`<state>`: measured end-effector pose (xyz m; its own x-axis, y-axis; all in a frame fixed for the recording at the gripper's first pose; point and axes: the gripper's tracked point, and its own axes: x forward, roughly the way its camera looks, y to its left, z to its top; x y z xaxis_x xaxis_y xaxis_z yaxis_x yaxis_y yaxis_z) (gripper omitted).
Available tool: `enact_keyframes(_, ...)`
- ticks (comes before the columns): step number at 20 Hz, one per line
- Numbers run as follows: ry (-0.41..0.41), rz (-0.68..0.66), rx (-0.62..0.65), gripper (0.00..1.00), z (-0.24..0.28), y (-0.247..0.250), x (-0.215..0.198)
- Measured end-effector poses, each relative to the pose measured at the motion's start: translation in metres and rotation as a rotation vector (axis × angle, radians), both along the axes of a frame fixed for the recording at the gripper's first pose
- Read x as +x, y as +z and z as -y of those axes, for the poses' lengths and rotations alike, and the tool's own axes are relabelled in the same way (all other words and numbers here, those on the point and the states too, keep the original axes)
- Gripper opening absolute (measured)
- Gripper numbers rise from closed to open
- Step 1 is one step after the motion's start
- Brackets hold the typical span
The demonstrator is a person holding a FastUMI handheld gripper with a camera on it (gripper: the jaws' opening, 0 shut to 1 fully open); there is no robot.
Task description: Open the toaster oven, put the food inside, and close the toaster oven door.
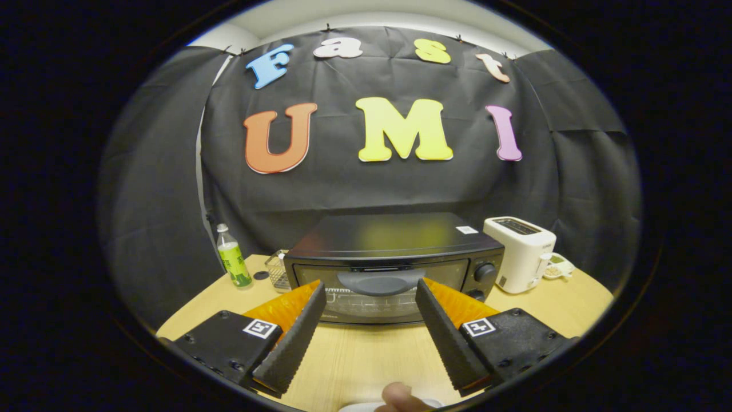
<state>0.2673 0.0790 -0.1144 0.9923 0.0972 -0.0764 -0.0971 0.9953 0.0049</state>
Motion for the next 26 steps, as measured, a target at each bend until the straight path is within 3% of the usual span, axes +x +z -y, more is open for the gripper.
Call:
enact_keyframes(8,0.0,0.048,0.011,1.0,0.011,0.079,-0.097)
enact_keyframes(13,0.007,0.167,0.059,1.0,0.024,0.131,-0.158)
enact_keyframes(18,-0.044,0.223,0.057,1.0,0.055,0.138,-0.21)
enact_keyframes(26,0.0,0.205,0.004,1.0,0.073,0.115,-0.265)
